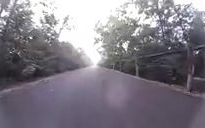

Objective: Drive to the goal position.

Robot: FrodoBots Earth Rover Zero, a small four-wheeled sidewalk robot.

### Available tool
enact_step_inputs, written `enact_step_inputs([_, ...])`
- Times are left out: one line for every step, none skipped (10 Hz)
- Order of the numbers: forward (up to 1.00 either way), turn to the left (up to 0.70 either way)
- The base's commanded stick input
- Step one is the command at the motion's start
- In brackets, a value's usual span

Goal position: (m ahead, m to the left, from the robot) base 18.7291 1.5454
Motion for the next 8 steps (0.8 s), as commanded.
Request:
enact_step_inputs([1.0,0.0])
enact_step_inputs([1.0,0.0])
enact_step_inputs([1.0,0.0])
enact_step_inputs([1.0,0.0])
enact_step_inputs([1.0,0.0])
enact_step_inputs([1.0,0.0])
enact_step_inputs([1.0,0.0])
enact_step_inputs([1.0,0.0])
